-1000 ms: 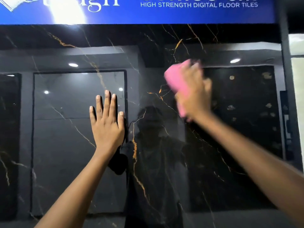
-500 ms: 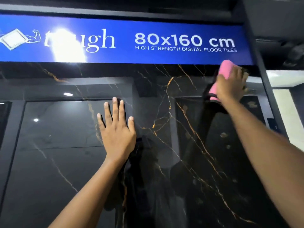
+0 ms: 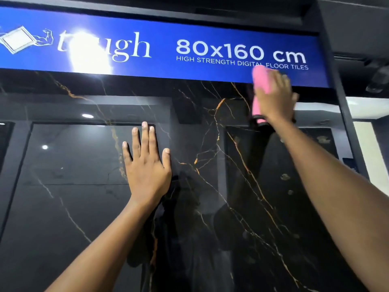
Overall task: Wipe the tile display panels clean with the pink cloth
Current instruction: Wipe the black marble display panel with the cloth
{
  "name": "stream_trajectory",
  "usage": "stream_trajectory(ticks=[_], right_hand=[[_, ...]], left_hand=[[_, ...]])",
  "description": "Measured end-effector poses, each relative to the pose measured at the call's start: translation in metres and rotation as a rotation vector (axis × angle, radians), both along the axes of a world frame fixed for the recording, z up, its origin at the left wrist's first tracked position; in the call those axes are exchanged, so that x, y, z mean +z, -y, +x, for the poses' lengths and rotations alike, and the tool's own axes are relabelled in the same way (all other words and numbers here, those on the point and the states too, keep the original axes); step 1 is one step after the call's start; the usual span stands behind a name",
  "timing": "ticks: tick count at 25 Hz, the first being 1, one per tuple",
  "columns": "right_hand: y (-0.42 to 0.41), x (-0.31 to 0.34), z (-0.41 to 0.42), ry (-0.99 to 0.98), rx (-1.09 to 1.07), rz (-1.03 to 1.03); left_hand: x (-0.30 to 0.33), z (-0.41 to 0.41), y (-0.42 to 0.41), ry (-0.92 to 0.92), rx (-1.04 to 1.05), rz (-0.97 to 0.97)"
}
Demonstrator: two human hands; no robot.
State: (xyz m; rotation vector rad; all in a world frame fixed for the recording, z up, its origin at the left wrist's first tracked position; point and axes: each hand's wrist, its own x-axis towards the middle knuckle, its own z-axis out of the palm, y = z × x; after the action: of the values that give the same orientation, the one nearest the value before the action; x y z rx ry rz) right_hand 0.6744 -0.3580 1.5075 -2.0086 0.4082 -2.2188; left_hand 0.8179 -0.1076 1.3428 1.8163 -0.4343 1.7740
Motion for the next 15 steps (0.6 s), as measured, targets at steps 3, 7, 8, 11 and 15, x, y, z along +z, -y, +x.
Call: stream_trajectory(ticks=[3, 7, 8, 11, 15], right_hand=[[0.006, -0.064, 0.000, 0.019, 0.010, 0.070], [-0.010, -0.185, 0.013, -0.314, -0.046, -0.789], [0.012, -0.177, 0.005, -0.358, -0.085, -0.927], [0.099, -0.094, -0.028, -0.194, -0.049, -0.567], [0.180, -0.006, -0.065, 0.051, -0.088, 0.038]], left_hand=[[0.004, -0.016, 0.007, -0.029, -0.062, -0.055], [0.023, -0.055, 0.069, 0.041, -0.271, -0.046], [0.027, -0.063, 0.089, 0.035, -0.287, -0.021], [0.027, -0.061, 0.132, -0.041, -0.095, -0.003], [0.020, -0.054, 0.138, -0.052, 0.033, -0.031]])
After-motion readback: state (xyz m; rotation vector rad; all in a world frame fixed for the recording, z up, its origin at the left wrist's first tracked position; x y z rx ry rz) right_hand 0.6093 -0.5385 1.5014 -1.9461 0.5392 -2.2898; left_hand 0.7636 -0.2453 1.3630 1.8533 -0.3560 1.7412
